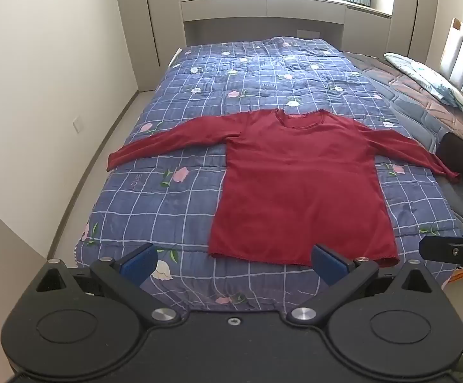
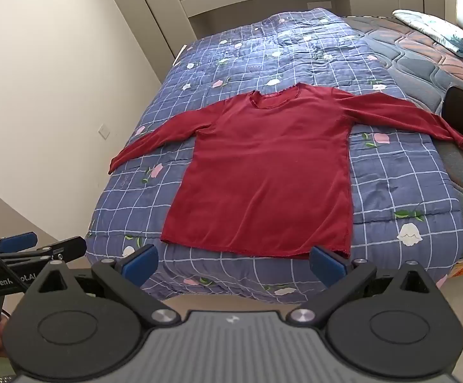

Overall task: Fold small clothes
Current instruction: 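Move both tools toward the red long-sleeve shirt on the bed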

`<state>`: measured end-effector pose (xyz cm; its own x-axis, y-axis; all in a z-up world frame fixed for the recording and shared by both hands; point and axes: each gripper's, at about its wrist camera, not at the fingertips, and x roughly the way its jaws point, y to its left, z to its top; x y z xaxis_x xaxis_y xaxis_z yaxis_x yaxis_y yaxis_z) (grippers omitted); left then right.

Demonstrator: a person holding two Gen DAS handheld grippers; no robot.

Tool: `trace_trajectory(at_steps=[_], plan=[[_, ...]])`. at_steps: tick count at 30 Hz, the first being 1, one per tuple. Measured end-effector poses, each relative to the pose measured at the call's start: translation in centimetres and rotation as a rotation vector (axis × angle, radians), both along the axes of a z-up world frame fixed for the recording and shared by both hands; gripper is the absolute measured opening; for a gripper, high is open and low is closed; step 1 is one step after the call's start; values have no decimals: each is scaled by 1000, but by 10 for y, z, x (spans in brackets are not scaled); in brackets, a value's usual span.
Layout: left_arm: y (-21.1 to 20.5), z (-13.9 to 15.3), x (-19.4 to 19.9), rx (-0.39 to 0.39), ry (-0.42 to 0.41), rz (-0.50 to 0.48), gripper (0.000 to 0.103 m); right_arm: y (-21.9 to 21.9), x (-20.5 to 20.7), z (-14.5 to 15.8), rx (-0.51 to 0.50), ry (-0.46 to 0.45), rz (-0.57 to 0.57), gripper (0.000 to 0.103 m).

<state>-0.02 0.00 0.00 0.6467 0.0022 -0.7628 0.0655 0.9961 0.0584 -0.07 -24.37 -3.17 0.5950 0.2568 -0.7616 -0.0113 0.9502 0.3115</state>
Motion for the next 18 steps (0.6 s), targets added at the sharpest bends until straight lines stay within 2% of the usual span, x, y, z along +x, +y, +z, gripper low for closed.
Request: trace_trajectory(at_steps=[18], plan=[[1,6,-3,-8,-15,-22,102,3,2,0,1,5,3,103]])
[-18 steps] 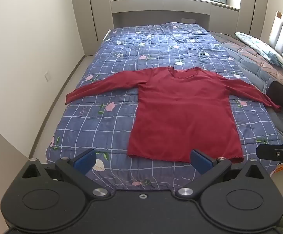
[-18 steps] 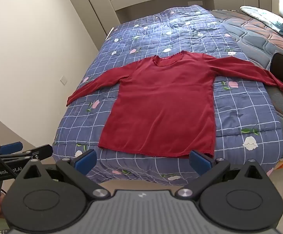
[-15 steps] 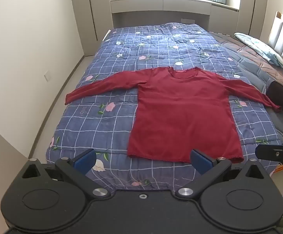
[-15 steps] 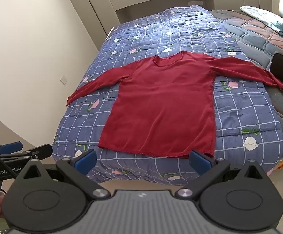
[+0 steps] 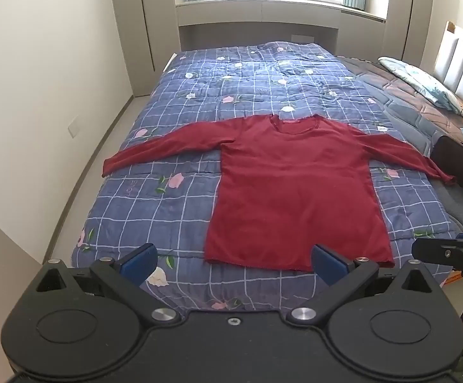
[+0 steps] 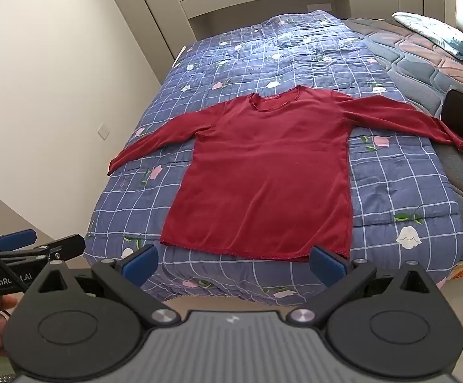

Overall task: Fold small clothes
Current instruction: 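Move both tools toward the red long-sleeve shirt on the bed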

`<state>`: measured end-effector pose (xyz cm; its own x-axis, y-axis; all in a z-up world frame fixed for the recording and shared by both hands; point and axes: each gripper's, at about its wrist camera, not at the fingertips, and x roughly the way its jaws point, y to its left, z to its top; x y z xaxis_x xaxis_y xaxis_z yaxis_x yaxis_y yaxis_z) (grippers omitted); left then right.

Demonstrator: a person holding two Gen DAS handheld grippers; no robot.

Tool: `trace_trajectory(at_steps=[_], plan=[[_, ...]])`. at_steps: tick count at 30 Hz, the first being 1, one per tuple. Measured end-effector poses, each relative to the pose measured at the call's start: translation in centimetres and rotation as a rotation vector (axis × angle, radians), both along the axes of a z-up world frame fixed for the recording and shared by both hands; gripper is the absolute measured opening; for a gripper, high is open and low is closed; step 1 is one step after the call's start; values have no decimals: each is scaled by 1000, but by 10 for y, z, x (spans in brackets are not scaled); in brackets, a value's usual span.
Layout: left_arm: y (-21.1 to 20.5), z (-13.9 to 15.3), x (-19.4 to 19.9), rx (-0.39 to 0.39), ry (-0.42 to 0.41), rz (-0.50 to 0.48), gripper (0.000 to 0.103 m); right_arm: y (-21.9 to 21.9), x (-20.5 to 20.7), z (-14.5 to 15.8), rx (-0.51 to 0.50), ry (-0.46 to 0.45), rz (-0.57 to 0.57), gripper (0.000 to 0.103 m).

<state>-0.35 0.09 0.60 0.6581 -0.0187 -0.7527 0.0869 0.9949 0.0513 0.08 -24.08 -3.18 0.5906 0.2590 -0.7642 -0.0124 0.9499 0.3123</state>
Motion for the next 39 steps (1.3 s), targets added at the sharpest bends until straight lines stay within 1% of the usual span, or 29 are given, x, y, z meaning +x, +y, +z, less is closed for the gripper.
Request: trace_trajectory(at_steps=[28,31,39], plan=[[0,1,-1,2,-5,-11,102,-2,1,-1,1,-1,-2,103],[-2,2,-1,4,-12,-12,102,-2,2,1,1,-10,-2,103],[-1,6,-7,-3,-33,-5,102,-2,-5,9,7,-68,7,103]])
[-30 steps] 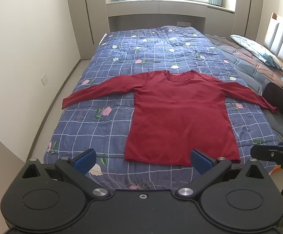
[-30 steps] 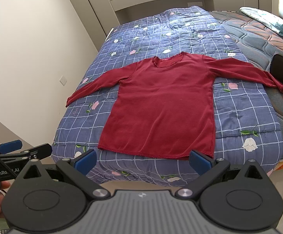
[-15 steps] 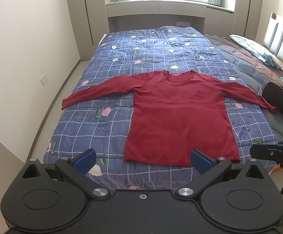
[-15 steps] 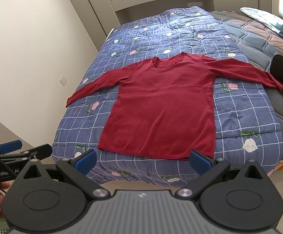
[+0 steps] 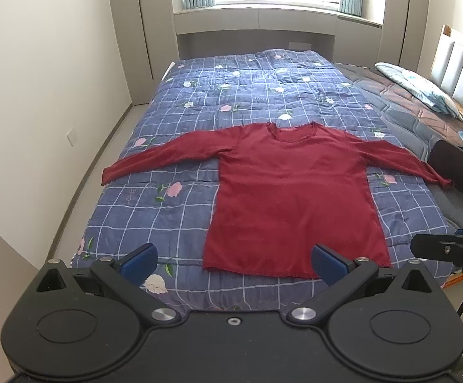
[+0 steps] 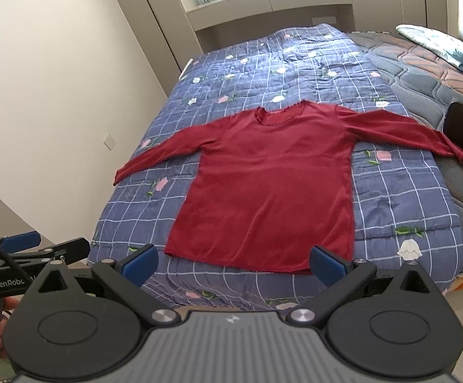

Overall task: Fold small clothes
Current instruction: 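Move both tools toward the red long-sleeve shirt on the bed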

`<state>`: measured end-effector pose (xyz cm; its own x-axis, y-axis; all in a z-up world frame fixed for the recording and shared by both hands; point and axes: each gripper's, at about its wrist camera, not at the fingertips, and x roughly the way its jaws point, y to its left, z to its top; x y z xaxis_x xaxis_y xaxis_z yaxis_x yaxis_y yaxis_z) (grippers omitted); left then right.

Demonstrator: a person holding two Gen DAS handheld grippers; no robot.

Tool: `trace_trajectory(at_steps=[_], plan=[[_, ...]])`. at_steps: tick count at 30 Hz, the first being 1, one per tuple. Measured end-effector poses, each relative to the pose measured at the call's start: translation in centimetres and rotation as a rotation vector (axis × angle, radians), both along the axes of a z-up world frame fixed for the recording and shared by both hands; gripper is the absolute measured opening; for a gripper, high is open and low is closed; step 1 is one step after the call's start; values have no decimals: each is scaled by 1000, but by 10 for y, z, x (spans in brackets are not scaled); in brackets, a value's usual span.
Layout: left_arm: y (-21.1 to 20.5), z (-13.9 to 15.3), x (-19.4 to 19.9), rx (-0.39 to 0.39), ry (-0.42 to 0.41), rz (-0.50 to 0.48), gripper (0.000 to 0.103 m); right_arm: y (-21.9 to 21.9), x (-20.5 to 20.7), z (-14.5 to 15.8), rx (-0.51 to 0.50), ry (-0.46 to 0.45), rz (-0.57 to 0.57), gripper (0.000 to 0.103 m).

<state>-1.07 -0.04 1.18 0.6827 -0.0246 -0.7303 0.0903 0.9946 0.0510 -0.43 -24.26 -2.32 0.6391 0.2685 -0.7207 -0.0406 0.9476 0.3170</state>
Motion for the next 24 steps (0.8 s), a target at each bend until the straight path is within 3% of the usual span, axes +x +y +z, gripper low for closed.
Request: trace_trajectory(at_steps=[24], plan=[[15,-2,10,-51,-3,-25,102,17,8,-3,-37,3,1,103]])
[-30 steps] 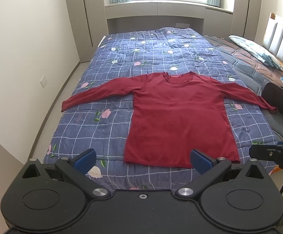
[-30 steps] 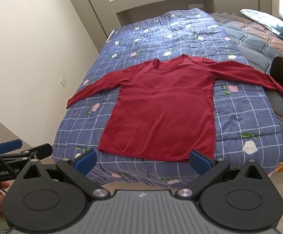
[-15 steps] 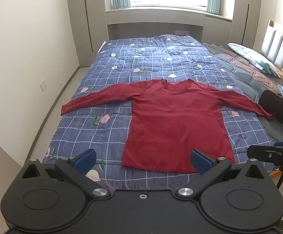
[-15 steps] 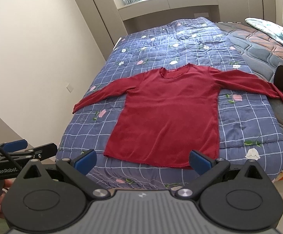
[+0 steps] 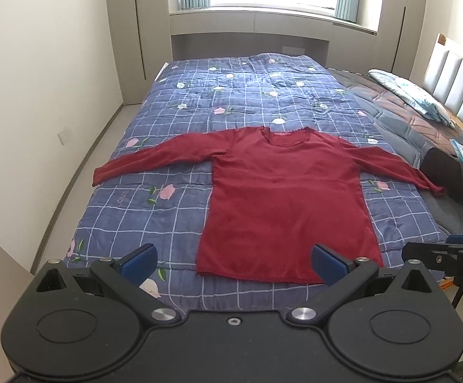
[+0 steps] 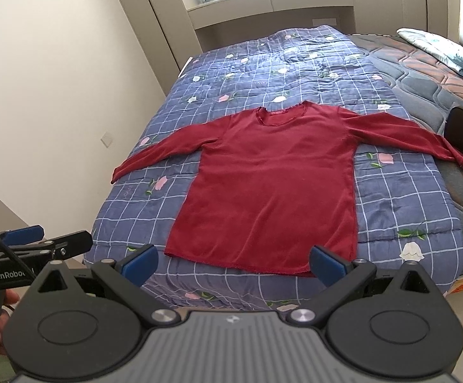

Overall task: Fold small clothes
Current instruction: 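Move both tools toward the red long-sleeve shirt on the bed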

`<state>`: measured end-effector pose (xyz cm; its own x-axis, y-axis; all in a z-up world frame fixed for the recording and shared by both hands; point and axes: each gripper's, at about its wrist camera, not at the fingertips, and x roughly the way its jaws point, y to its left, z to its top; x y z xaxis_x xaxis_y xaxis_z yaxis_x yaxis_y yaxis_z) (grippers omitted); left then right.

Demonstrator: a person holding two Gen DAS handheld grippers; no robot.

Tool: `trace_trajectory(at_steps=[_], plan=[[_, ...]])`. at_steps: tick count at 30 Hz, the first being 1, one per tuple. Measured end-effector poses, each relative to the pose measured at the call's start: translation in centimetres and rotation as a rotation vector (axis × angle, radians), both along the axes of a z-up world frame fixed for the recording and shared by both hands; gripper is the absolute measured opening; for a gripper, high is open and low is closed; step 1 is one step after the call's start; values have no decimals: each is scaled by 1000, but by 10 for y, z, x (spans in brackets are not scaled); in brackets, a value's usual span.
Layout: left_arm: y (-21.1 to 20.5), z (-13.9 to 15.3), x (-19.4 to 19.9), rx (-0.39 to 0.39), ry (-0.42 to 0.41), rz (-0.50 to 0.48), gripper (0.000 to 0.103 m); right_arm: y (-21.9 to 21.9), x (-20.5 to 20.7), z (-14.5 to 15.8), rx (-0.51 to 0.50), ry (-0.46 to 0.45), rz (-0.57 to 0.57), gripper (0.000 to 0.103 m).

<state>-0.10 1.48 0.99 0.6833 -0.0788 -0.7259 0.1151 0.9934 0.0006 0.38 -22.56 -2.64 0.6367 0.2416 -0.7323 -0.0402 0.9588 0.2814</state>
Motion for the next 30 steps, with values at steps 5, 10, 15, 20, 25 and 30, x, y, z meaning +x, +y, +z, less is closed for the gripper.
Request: trace_trajectory(at_steps=[5,10,15,20,25,30], plan=[[4,-2,9,-10,4,-10,102,3,2,3,-17,2,-16,103],[6,-2,16,-22,6,-25,102,8,4,7,-59,4,-35,103],[5,-3,24,-37,16,-35,102,10,13,11,-151,42,-77,103],[1,-6,32,-39,45,-39,102,3,28,15,-154,109,-106,103],[-7,-8,43,-24,64,-41,102,-8,46,18,-184,141,-133,103],[-16,-11,58,4,82,-14,102,-18,76,26,-271,142,-136,103]])
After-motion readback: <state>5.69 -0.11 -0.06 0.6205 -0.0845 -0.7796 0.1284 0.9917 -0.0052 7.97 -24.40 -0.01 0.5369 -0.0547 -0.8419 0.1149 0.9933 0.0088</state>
